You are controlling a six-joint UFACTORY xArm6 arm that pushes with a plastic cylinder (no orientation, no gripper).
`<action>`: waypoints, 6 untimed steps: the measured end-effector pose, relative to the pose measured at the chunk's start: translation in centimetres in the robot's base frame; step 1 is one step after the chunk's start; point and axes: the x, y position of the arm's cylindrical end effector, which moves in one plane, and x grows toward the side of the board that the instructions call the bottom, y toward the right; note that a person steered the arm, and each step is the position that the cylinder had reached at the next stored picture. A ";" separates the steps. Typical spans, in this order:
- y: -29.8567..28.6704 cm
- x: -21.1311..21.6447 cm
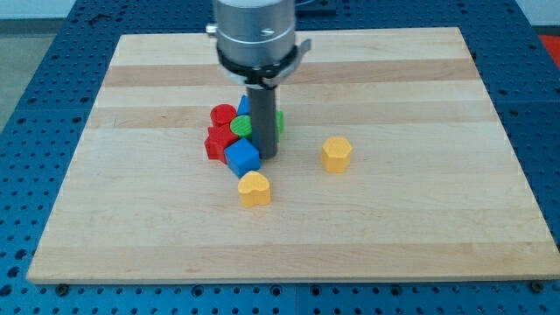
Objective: Move the yellow hexagon closer to the green star
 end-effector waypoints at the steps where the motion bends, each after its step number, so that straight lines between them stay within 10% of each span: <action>1: 0.1 0.3; 4: 3.3 5.3; 6: 15.3 5.9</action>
